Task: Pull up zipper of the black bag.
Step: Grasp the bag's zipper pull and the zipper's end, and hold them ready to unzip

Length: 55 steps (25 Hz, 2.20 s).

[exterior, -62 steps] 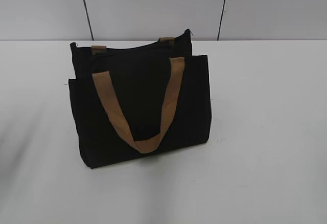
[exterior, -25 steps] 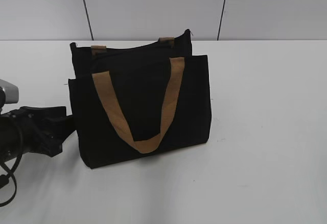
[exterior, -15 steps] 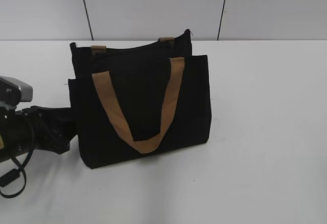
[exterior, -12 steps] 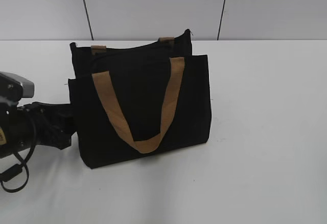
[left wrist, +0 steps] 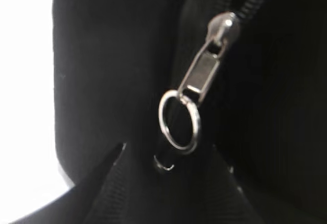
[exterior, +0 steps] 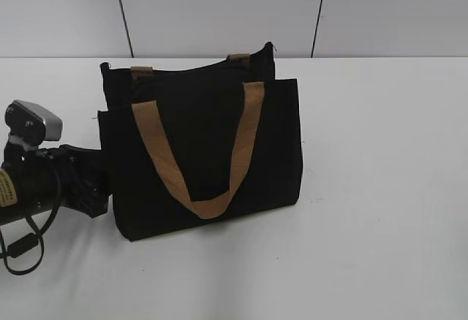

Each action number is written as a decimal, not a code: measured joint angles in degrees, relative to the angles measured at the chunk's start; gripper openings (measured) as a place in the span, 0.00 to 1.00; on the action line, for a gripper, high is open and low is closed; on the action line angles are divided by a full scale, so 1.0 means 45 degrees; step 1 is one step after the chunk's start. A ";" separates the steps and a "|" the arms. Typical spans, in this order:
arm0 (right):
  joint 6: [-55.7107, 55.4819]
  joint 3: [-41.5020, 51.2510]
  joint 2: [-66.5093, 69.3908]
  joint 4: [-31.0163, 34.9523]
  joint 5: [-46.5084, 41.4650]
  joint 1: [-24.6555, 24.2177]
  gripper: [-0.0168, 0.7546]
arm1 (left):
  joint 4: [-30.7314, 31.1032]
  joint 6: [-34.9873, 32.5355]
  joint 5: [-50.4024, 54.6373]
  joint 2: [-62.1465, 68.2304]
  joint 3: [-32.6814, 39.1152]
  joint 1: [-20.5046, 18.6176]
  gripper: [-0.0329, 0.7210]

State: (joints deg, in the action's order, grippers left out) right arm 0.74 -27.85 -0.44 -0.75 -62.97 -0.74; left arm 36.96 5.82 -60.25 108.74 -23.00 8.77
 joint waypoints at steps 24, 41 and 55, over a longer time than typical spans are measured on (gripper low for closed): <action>0.0000 0.0000 0.0000 0.0000 0.0000 0.0000 0.58 | -0.1409 0.0640 0.0887 -0.2385 0.0000 0.0000 0.04; 0.0000 0.0000 0.0000 0.0000 0.0000 0.0000 0.58 | -0.1706 0.0931 0.3219 -0.7859 0.0011 0.0000 0.04; 0.5186 -0.0080 0.2937 0.4965 0.0069 0.0000 0.58 | -0.0571 0.3119 0.3483 -0.8223 0.0011 0.0087 0.04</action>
State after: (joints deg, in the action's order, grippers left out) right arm 24.07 -28.21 12.78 21.60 -62.67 -0.74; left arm 34.39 19.85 -44.58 71.74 -22.95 9.16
